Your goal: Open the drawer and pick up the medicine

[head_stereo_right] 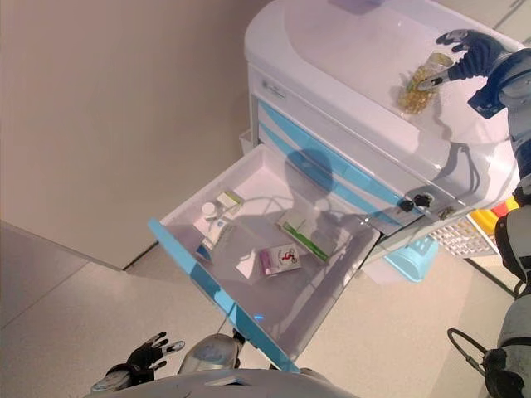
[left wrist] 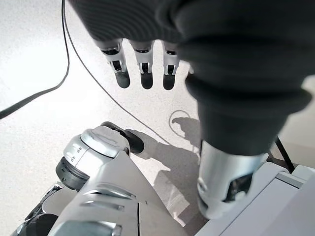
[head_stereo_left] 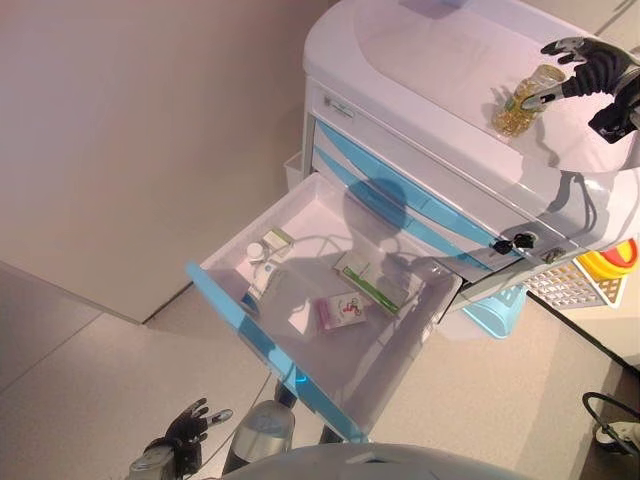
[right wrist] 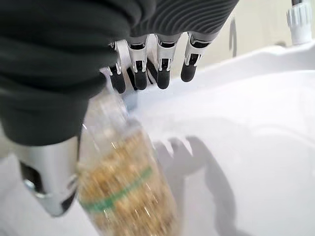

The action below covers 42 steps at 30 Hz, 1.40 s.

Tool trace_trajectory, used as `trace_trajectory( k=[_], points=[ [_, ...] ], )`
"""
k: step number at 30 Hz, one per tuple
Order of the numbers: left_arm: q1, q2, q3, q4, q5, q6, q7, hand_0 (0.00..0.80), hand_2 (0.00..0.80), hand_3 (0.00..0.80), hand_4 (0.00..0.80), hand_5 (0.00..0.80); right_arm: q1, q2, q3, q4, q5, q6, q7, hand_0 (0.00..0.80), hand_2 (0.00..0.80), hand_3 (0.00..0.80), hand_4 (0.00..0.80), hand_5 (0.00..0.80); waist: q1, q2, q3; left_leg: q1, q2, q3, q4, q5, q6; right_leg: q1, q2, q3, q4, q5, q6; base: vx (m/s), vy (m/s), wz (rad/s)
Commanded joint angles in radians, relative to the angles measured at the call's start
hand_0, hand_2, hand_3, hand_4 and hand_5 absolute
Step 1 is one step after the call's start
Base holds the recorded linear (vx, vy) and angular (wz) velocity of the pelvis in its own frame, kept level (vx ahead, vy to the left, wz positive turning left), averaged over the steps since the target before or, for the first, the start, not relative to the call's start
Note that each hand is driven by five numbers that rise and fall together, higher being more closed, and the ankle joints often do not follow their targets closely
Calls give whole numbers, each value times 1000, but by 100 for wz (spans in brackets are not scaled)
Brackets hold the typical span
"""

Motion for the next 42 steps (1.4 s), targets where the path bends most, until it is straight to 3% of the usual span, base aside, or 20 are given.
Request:
trace_trajectory(
  k=[1,16,27,32,36,42],
  points=[
    [18,43,-43,-1,-17,-11,-12,0,0,0,0,0,-61,-75,26,-86,68,-39,-107,0,0,0,0,0,11,-10,-56,32,-14,64,8,-107,-9,-47,-70,53,108,16,82,0,0,0],
    [4,31,-42,54,20,-7,-21,0,0,0,0,0,-31,-66,-126,-159,386,-27,-272,0,0,0,0,0,-28,1,-84,59,-8,100,8,-125,-11,-38,-67,79,105,12,80,-6,-3,-1],
    [-23,19,-53,86,69,-7,-22,0,0,0,0,0,107,-90,-293,-139,557,-3,-311,0,0,0,0,0,-102,8,-106,87,2,171,14,-152,-7,-44,-51,152,98,13,79,-23,-14,-19],
    [-51,10,-68,104,82,-6,-26,0,0,0,0,0,275,-59,-448,-129,697,-17,-266,0,0,0,0,0,-152,20,-108,97,9,204,17,-165,-5,-53,-42,196,96,18,78,-27,-11,-28],
    [-61,8,-72,112,99,-8,-33,0,0,0,0,0,454,-4,-566,-168,722,-40,-205,0,0,0,0,0,-178,27,-107,101,14,227,20,-170,-4,-58,-38,218,96,20,77,-21,-8,-38],
    [-76,-9,-63,115,111,-18,-34,0,0,0,0,0,769,168,-649,-317,678,-61,-127,0,0,0,0,0,-231,45,-100,106,22,266,22,-177,-2,-67,-35,247,92,27,79,-23,-8,-30]
  ],
)
